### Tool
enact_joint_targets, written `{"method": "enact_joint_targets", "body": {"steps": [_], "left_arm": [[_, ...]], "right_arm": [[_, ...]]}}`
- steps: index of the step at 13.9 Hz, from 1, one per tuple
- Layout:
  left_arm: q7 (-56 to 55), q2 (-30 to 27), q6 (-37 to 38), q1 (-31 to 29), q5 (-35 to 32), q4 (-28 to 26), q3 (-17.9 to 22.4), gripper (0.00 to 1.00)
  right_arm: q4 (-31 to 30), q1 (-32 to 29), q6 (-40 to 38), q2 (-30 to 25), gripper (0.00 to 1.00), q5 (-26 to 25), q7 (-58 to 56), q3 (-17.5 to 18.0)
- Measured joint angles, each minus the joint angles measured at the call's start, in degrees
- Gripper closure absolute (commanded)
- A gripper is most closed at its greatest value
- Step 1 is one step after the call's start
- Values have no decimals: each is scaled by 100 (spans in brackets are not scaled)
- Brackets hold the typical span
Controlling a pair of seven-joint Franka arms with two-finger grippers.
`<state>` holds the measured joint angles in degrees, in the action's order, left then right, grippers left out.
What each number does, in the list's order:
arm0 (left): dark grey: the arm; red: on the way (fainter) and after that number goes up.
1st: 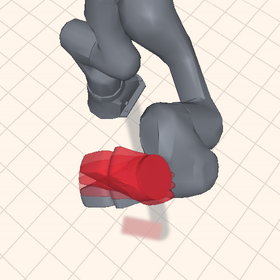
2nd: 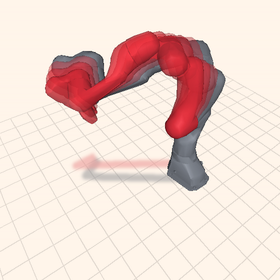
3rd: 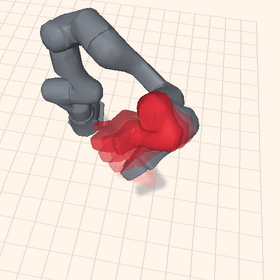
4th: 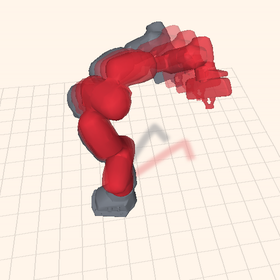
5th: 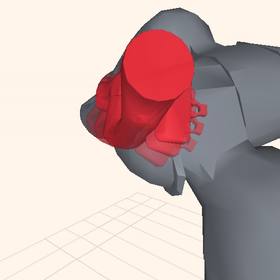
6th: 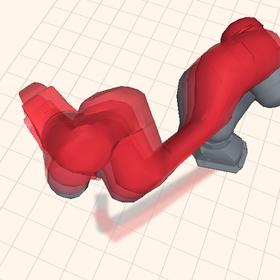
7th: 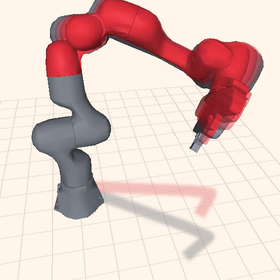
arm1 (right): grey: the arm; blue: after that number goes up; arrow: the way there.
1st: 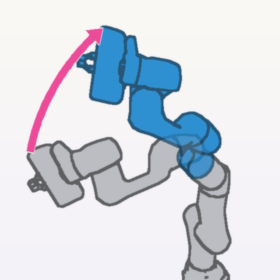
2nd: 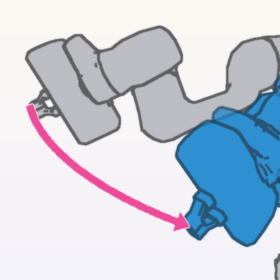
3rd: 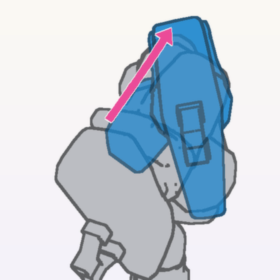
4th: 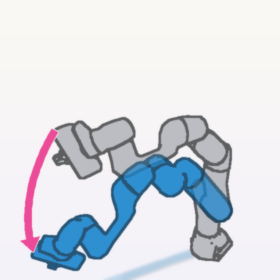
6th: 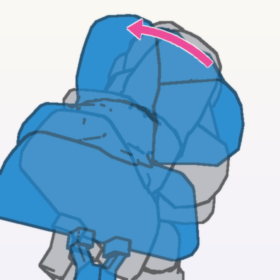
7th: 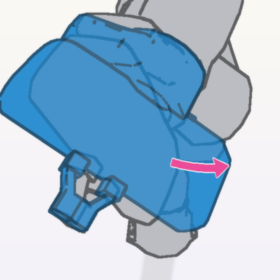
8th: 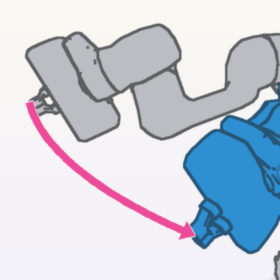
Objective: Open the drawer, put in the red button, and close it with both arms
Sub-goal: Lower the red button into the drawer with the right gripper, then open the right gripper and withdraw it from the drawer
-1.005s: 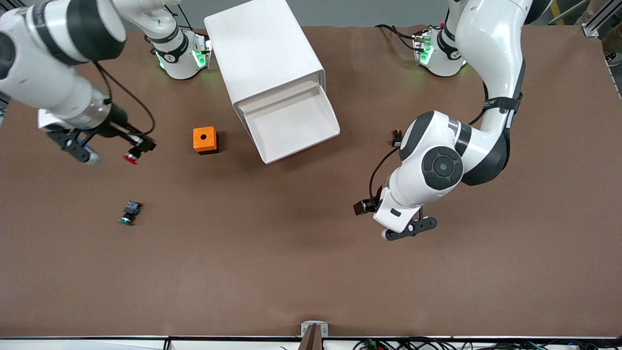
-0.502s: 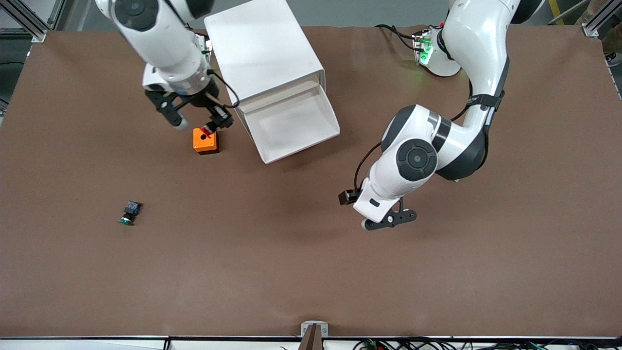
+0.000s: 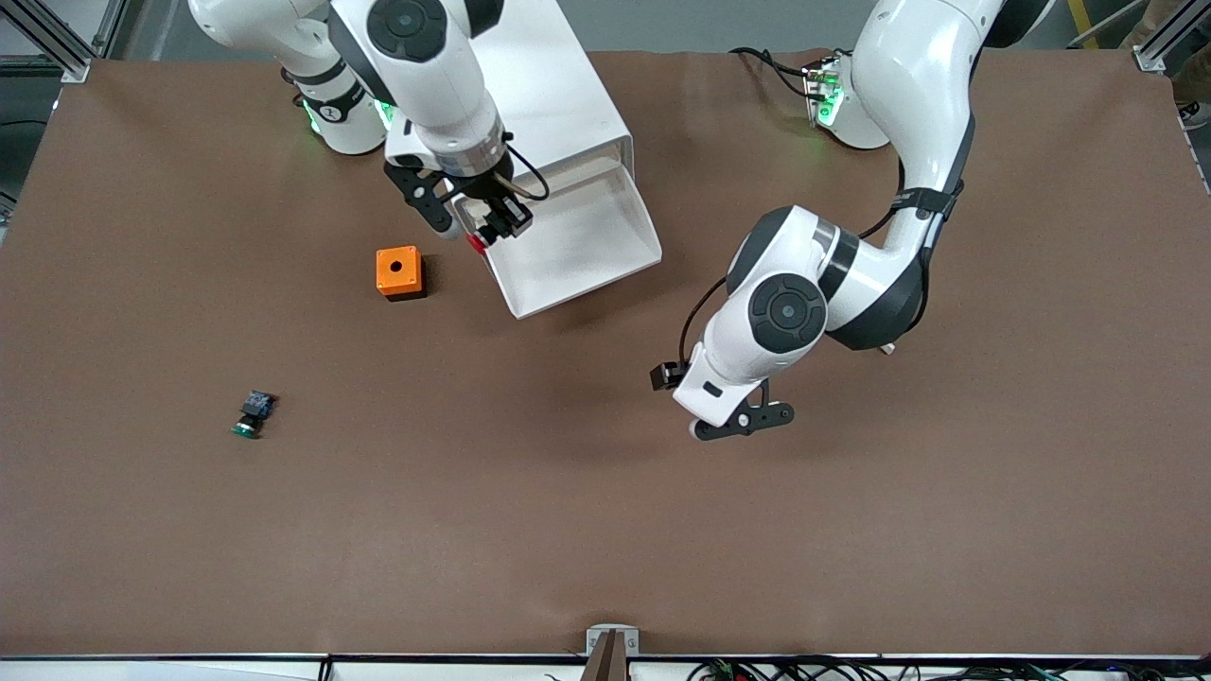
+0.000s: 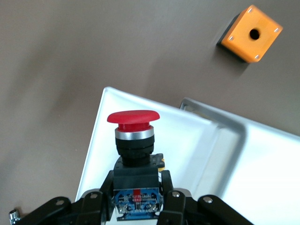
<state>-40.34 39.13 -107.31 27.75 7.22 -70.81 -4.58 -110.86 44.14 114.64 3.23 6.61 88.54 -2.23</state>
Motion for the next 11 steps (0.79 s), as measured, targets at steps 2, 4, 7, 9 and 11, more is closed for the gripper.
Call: {"method": "enact_joint_targets", "body": {"steps": [2, 4, 7, 9, 11], "left_arm": [[0, 10, 0, 45, 111, -17, -2, 0], [0, 12, 0, 75, 151, -39, -4, 0], [0, 21, -1, 110, 164, -78, -5, 0], [0, 25, -1, 114, 168, -130, -6, 0], [0, 28, -3, 153, 184, -148, -11, 0]], "right_arm": [[-4, 106, 260, 279, 100, 124, 1, -5], [-4, 224, 579, 558, 100, 240, 1, -8], [-3, 439, 941, 884, 100, 357, 10, -9], [-1, 564, 979, 988, 100, 381, 110, -13], [1, 661, 980, 1032, 100, 387, 283, -16]]}}
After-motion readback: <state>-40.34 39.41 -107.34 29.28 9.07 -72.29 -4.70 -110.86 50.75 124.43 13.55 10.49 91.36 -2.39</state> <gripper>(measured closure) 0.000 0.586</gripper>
